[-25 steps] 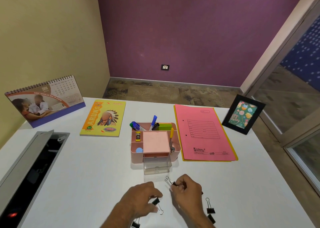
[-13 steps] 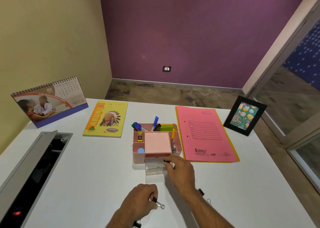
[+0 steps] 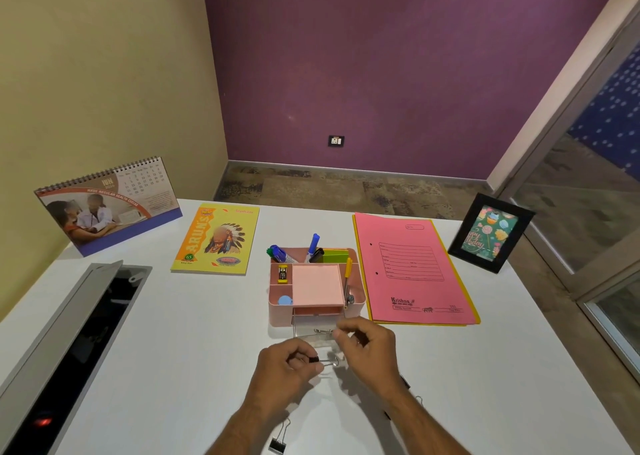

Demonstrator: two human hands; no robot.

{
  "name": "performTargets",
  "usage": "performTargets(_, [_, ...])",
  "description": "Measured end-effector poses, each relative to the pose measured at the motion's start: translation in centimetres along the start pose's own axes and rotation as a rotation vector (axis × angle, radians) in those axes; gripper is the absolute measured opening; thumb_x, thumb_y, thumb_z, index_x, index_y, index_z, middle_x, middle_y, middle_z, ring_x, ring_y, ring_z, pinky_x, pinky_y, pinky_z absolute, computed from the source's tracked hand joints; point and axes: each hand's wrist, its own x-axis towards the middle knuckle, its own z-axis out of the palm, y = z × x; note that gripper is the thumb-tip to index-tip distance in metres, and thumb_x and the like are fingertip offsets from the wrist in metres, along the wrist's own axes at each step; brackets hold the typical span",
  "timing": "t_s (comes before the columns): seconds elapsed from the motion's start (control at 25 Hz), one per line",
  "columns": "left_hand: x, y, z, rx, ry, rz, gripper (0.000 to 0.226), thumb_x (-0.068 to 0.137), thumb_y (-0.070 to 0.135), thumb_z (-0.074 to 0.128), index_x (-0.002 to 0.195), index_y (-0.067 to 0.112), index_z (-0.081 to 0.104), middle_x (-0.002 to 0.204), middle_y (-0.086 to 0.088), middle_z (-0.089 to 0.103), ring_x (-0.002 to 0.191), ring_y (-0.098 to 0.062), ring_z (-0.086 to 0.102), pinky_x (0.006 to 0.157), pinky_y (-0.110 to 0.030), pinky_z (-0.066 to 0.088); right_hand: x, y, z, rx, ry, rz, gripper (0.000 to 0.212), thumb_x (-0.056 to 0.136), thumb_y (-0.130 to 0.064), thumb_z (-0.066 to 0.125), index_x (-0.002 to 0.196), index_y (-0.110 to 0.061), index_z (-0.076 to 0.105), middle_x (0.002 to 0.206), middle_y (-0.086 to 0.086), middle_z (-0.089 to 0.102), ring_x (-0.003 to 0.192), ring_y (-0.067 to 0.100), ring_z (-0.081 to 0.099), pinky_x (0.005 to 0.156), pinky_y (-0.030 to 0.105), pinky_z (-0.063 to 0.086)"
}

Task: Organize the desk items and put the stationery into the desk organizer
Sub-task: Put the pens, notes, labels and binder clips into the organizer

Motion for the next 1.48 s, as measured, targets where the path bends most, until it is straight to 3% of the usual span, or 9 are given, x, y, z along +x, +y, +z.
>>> performTargets(0.2, [0.4,0.7,0.0,-0.022,0.044,0.032,0.019,0.069,0.015,0.087,0.075,0.028,0.074,0.075,0.004,0.074,0.072,-0.018,0.069,0.073,-0.036,0.061,-1.9,-0.1,-0.8,0.134,-0.159,0.118,0.025,0.074,-0.004,0.082,0.080,-0.028,0.079,0.077,-0.008,0.075,0.071,0.011,0.068,0.067,0.023,0.057])
performTargets(0.36, [-0.1,0.5,-0.2,0.015,0.096,0.069,0.027,0.067,0.026,0.089,0.078,0.025,0.063,0.070,0.006,0.067,0.063,-0.010,0.059,0.060,-0.019,0.053,-1.7,-0.9,-0.8,0.199,-0.065,0.134,0.025,0.075,0.000,0.080,0.078,-0.024,0.080,0.076,-0.003,0.077,0.068,0.015,0.071,0.064,0.025,0.058])
performTargets(0.48, [-0.4,-1.5,-1.8,0.185,-0.021,0.127,0.043,0.060,0.048,0.086,0.062,0.021,0.052,0.053,0.010,0.052,0.052,-0.004,0.042,0.054,-0.021,0.039,-0.4,-1.0,-0.5,0.011,0.043,0.013,0.019,0.077,-0.004,0.079,0.081,-0.023,0.081,0.075,-0.012,0.075,0.071,0.007,0.069,0.067,0.018,0.055])
performTargets(0.64, [-1.5,-2.5,-4.2,0.664,-0.319,0.030,0.061,0.045,0.071,0.079,0.068,0.020,0.055,0.065,0.008,0.065,0.055,-0.003,0.052,0.059,-0.026,0.046,0.8,-1.5,0.7,-0.357,0.056,-0.068,0.016,0.085,-0.014,0.069,0.090,-0.024,0.080,0.088,-0.012,0.074,0.073,0.007,0.065,0.070,0.026,0.055])
performTargets(0.84, [-2.5,-2.3,-4.2,0.952,-0.435,0.011,0.045,0.051,0.058,0.070,0.078,0.024,0.056,0.070,0.012,0.057,0.064,-0.005,0.052,0.057,-0.017,0.037,1.6,-1.9,1.6,-0.653,-0.084,-0.083,0.020,0.093,-0.020,0.058,0.101,-0.022,0.076,0.100,-0.006,0.071,0.083,0.013,0.066,0.071,0.024,0.054])
performTargets(1.0, [-2.6,-3.2,-3.9,0.924,-0.385,0.041,0.041,0.051,0.055,0.063,0.080,0.026,0.057,0.070,0.013,0.058,0.065,-0.006,0.054,0.062,-0.020,0.044,2.1,-1.5,1.7,-0.721,-0.116,-0.071,0.026,0.091,-0.015,0.057,0.110,-0.024,0.073,0.110,-0.005,0.069,0.088,0.017,0.068,0.076,0.028,0.056])
performTargets(1.2, [-2.1,-3.8,-3.5,0.827,-0.342,0.114,0.021,0.055,0.045,0.058,0.067,0.028,0.051,0.066,0.014,0.058,0.063,-0.003,0.053,0.056,-0.015,0.039,2.0,-0.9,1.6,-0.735,-0.171,-0.119,0.028,0.089,-0.015,0.058,0.112,-0.025,0.072,0.119,-0.008,0.065,0.091,0.016,0.068,0.076,0.026,0.054])
performTargets(1.4, [-1.2,-3.1,-2.0,0.514,-0.272,0.185,0.022,0.058,0.043,0.073,0.062,0.038,0.052,0.063,0.015,0.060,0.060,-0.004,0.053,0.063,-0.024,0.049,1.2,-0.4,1.5,-0.666,-0.192,-0.131,0.034,0.089,-0.024,0.055,0.120,-0.026,0.070,0.123,-0.012,0.063,0.100,0.012,0.065,0.086,0.025,0.052])
performTargets(1.48, [-0.9,-2.4,-1.3,0.382,-0.196,0.232,0.028,0.059,0.041,0.078,0.069,0.039,0.052,0.063,0.020,0.057,0.057,-0.004,0.049,0.061,-0.022,0.048,0.6,-0.6,1.1,-0.511,-0.141,-0.136,0.034,0.085,-0.030,0.053,0.111,-0.024,0.075,0.115,-0.009,0.068,0.098,0.011,0.065,0.083,0.025,0.053])
